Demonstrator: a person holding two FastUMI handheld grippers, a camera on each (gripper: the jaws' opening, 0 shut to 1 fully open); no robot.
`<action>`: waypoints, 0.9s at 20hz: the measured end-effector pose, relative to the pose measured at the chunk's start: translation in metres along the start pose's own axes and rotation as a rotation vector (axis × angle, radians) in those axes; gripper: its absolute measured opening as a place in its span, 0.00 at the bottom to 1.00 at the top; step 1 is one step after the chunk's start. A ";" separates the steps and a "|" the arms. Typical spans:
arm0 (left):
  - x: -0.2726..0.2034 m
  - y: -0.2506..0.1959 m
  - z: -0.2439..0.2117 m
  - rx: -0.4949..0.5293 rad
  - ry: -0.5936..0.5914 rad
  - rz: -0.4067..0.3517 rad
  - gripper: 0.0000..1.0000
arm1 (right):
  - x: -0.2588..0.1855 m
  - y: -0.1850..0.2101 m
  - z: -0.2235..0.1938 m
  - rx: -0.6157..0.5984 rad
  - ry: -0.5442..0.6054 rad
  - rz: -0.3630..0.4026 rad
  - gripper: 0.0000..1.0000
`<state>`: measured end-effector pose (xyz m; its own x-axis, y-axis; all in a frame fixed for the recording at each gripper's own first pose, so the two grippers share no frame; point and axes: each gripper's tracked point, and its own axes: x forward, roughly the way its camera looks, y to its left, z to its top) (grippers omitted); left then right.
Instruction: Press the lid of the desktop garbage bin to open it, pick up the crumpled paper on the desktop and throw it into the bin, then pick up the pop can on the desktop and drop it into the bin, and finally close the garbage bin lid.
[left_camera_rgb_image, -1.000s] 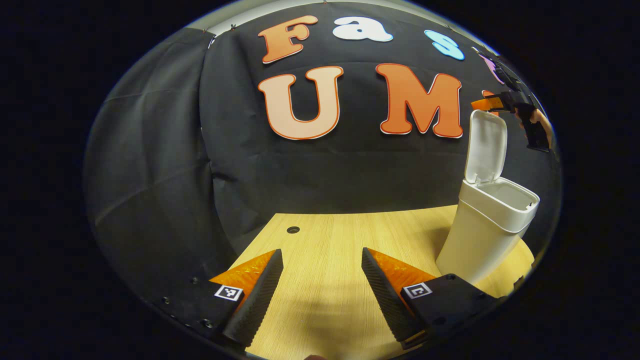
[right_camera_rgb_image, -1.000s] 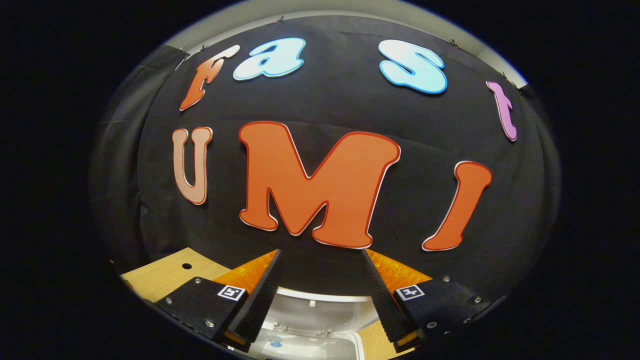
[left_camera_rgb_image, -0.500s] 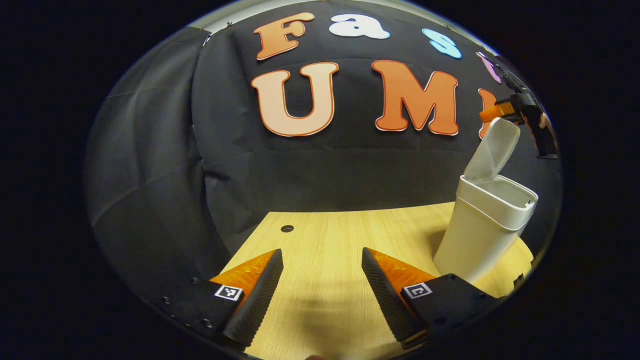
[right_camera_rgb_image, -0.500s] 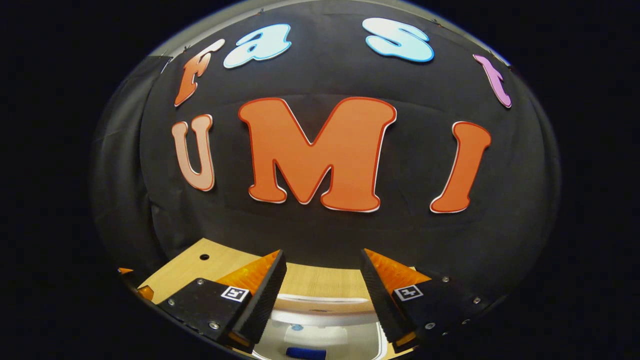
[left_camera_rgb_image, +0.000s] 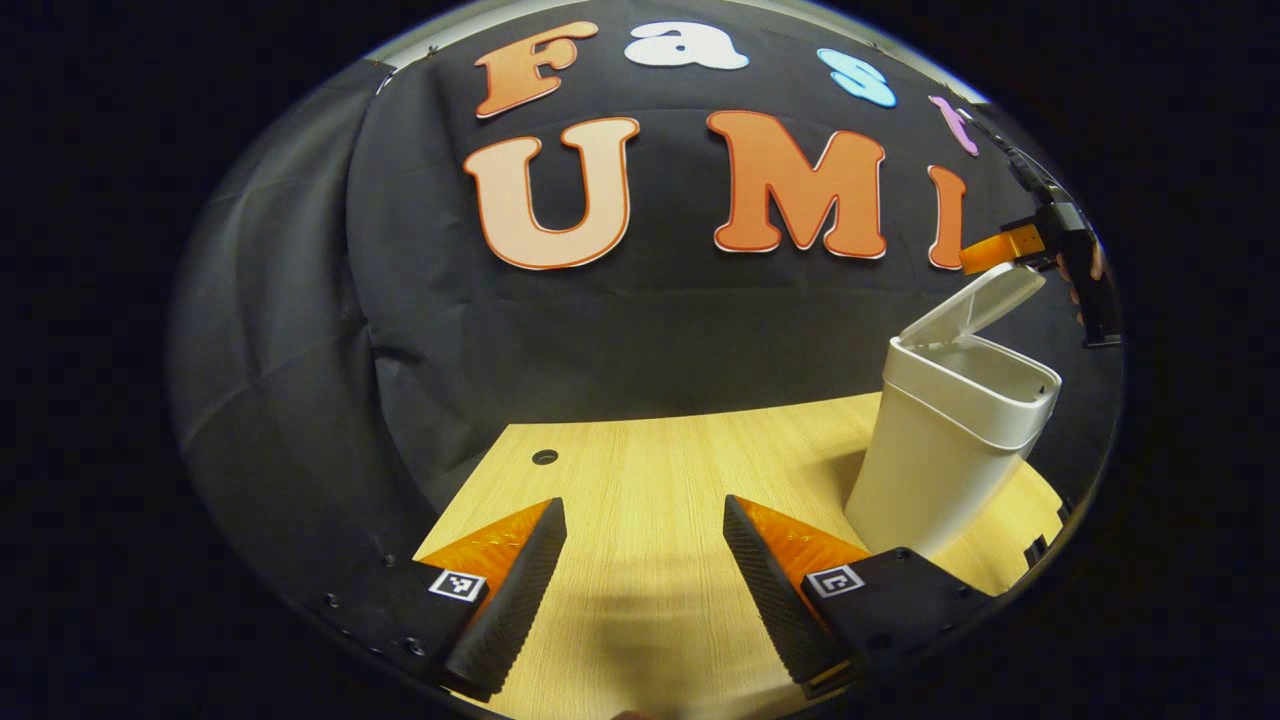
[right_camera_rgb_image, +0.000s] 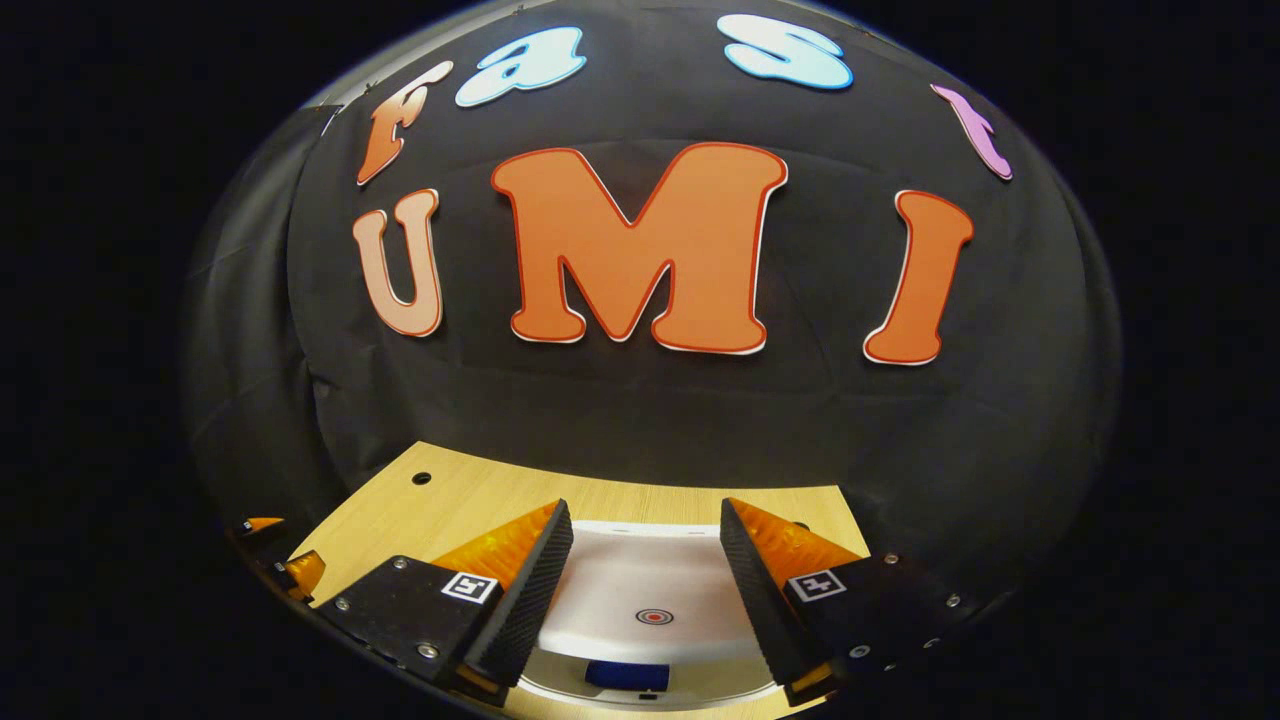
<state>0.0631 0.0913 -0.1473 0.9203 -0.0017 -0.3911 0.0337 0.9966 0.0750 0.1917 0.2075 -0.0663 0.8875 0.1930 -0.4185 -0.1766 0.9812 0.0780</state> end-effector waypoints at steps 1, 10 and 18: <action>0.001 -0.003 -0.001 0.005 0.002 -0.010 1.00 | -0.001 0.000 -0.007 0.003 0.013 -0.005 0.90; 0.004 -0.022 -0.008 0.022 0.028 -0.058 1.00 | -0.010 0.000 -0.060 0.010 0.122 -0.034 0.90; 0.000 -0.028 -0.019 0.019 0.051 -0.072 1.00 | -0.017 0.000 -0.093 0.005 0.205 -0.055 0.90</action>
<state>0.0551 0.0653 -0.1665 0.8941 -0.0689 -0.4425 0.1070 0.9923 0.0618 0.1366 0.2039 -0.1429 0.7904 0.1347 -0.5976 -0.1276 0.9903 0.0545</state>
